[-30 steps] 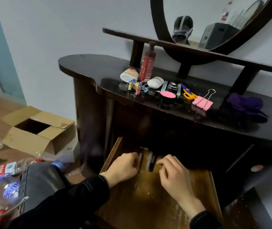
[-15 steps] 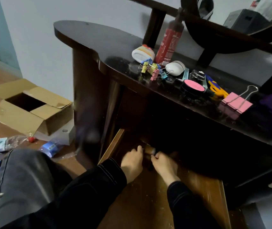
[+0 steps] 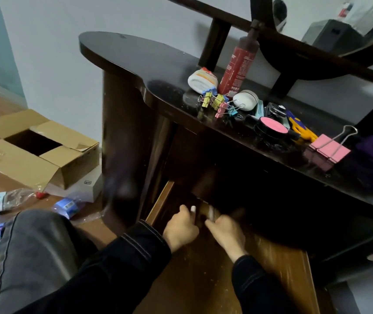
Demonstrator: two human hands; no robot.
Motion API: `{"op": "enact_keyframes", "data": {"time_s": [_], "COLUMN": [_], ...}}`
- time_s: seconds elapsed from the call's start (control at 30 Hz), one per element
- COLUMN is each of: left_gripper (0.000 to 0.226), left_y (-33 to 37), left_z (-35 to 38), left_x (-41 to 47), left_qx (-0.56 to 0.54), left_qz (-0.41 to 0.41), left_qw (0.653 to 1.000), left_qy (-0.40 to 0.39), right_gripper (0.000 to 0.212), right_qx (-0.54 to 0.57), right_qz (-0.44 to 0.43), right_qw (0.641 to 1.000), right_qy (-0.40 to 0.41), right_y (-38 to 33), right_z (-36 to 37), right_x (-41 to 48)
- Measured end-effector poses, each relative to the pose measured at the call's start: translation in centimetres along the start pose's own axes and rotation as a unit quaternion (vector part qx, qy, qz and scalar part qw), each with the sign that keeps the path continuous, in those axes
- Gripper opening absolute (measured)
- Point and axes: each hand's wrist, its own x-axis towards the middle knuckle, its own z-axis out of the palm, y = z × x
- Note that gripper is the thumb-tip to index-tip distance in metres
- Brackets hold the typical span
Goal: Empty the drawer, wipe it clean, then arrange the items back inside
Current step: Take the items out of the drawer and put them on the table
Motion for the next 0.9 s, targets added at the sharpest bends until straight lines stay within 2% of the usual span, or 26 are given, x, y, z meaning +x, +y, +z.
{"op": "enact_keyframes", "data": {"time_s": [0.07, 0.17, 0.27, 0.4, 0.5, 0.6, 0.73, 0.8, 0.9], "left_gripper": [0.035, 0.045, 0.034, 0.021, 0.024, 0.034, 0.045, 0.043, 0.035], "left_y": [0.0, 0.4, 1.0, 3.0, 5.9, 9.7, 16.4, 20.0, 25.4], "left_z": [-0.9, -2.5, -4.6, -7.5, -9.3, -10.2, -10.4, -10.3, -9.3], "left_x": [-1.3, -4.1, -7.9, -13.4, -16.8, -19.0, -19.2, -18.1, -15.2], "left_qx": [-0.016, -0.012, 0.013, -0.020, -0.079, -0.159, -0.202, -0.220, -0.217], "left_qz": [-0.010, 0.008, 0.062, 0.169, 0.245, 0.312, 0.384, 0.403, 0.428], "left_qw": [0.999, 0.996, 0.994, 0.982, 0.963, 0.935, 0.901, 0.888, 0.876], "left_qy": [-0.042, -0.083, -0.088, -0.085, -0.083, -0.059, -0.021, -0.002, 0.039], "right_gripper": [0.037, 0.031, 0.022, 0.021, 0.018, 0.024, 0.019, 0.017, 0.025], "right_qx": [0.082, 0.119, 0.143, 0.154, 0.214, 0.274, 0.321, 0.326, 0.340], "right_qz": [-0.016, -0.049, -0.088, -0.175, -0.248, -0.280, -0.266, -0.229, -0.159], "right_qw": [0.996, 0.991, 0.985, 0.972, 0.942, 0.908, 0.873, 0.869, 0.872], "right_qy": [-0.027, -0.045, -0.047, 0.027, 0.077, 0.148, 0.253, 0.293, 0.314], "right_y": [1.7, 4.3, 6.1, 6.9, 6.6, 6.6, 7.0, 7.4, 7.9], "right_z": [-0.9, -2.9, -5.9, -12.1, -17.3, -21.8, -26.7, -28.7, -30.8], "right_x": [-2.7, -7.0, -11.2, -16.8, -20.2, -21.7, -19.9, -17.4, -13.0]}}
